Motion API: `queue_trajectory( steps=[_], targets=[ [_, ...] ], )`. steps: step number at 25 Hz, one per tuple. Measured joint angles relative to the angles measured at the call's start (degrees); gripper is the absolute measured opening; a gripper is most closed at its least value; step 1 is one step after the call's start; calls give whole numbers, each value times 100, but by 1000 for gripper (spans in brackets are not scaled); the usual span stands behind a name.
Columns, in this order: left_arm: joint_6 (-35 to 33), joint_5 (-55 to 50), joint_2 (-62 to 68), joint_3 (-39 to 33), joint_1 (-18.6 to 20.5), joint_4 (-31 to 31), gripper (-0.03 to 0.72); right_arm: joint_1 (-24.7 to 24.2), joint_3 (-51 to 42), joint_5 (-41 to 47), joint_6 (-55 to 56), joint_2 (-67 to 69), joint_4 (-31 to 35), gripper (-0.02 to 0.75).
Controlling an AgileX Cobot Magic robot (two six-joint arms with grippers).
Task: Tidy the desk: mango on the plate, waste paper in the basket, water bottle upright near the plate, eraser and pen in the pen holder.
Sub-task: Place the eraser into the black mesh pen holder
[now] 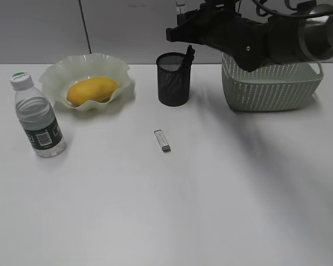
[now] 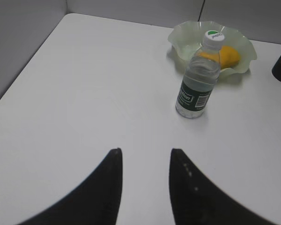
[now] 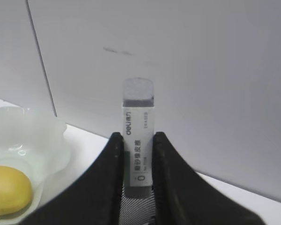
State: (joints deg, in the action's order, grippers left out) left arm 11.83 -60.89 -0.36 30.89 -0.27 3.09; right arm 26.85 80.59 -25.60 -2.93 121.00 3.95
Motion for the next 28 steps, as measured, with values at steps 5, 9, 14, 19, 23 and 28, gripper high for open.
queue_trajectory(
  steps=[5,9,14,19,23,28],
  targets=[
    [0,0,0,0,0,0,253,0,336,-301,202,363,-222,152],
    [0,0,0,0,0,0,253,0,512,97,549,503,-395,165],
    [0,0,0,0,0,0,253,0,529,331,630,547,-538,422],
    [0,0,0,0,0,0,253,0,528,1029,643,282,-660,486],
    [0,2,0,0,0,0,253,-19,255,2293,643,-735,-1085,491],
    [0,2,0,0,0,0,253,-78,-1033,3847,648,-2732,-1280,491]
  ],
)
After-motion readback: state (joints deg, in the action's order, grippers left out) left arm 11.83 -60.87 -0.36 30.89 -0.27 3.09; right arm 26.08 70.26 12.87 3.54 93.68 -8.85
